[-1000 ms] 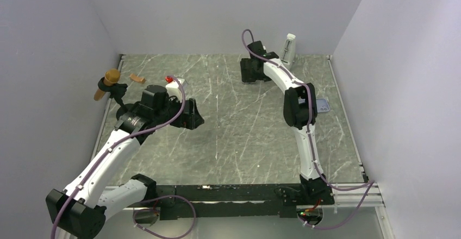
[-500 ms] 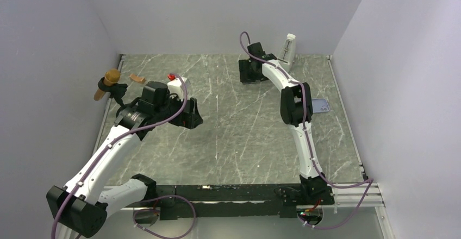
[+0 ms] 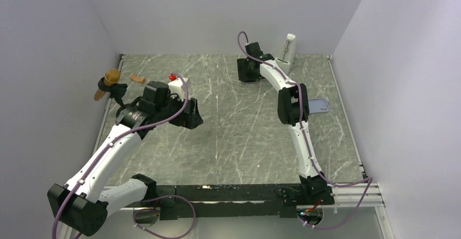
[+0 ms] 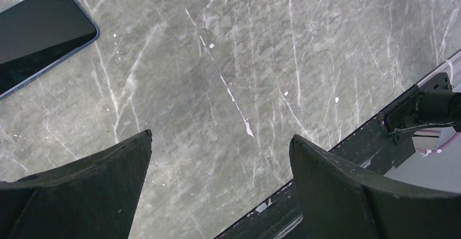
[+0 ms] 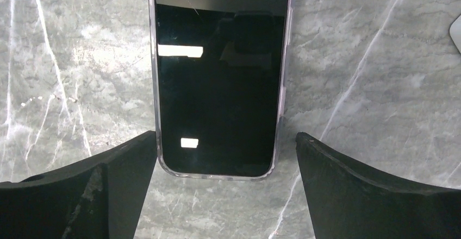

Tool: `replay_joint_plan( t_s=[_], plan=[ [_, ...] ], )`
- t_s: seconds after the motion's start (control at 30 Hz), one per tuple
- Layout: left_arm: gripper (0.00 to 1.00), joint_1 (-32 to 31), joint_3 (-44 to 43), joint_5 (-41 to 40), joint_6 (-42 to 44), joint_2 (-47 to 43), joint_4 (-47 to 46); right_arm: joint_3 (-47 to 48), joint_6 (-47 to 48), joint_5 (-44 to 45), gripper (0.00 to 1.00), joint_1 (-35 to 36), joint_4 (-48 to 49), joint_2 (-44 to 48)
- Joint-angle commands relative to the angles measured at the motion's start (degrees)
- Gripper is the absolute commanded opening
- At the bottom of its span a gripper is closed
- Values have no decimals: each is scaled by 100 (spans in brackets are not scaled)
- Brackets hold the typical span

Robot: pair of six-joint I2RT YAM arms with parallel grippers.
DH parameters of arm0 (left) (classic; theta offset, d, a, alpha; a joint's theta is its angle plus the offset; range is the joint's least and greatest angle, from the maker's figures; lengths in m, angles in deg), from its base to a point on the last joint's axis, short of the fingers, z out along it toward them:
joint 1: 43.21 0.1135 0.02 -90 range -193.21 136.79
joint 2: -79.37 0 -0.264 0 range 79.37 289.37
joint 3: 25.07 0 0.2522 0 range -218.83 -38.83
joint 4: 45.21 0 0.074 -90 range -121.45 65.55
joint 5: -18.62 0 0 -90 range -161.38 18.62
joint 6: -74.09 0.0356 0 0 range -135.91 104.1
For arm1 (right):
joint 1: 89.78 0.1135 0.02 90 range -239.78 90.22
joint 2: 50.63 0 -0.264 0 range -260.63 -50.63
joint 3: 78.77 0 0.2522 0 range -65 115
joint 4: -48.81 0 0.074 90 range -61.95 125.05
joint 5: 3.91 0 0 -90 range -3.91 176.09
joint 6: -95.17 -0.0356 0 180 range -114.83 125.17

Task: Take the phone out of the phone case
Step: Move the phone to the center of the board.

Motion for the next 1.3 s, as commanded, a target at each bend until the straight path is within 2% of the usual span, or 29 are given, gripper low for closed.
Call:
replay_joint_plan(
  t_s=[0.0, 0.13, 0.23, 0.53, 0.63, 0.77, 0.9, 0.97, 1.03, 1.13, 1.27],
  plan=[
    [99, -3, -90, -8, 118, -120, 16, 182, 113, 472, 98, 69, -55, -222],
    [99, 2, -50, -12, 146, -212, 28, 155, 146, 439, 93, 155, -32, -297],
    [99, -1, -54, -37, 191, -237, 65, 133, 98, 315, 75, 155, -60, -339],
    [99, -3, 70, 88, 167, -341, -125, -137, -17, 441, 45, 163, -743, 106],
    [99, -3, 263, 208, 49, -469, -359, -847, -97, 452, 38, 236, -894, 512],
    [99, 6, 235, 446, -39, -430, -379, -2395, -333, 302, 39, 364, -594, 1470],
    [99, 6, 8, 280, 24, -320, -127, -3832, -692, 12, 42, 412, -410, 2411],
    [99, 6, -92, 185, 19, -279, 7, -4464, -842, -9, 48, 422, -323, 2820],
    [99, 6, -127, 110, -20, -279, 93, -4896, -870, -29, 63, 424, -190, 3099],
    [99, 6, -77, 106, -115, -334, 110, -4825, -805, 74, 84, 418, -210, 2993],
    [100, 6, 36, 201, -263, -413, 64, -4127, -690, 247, 92, 413, -520, 2412]
  ],
)
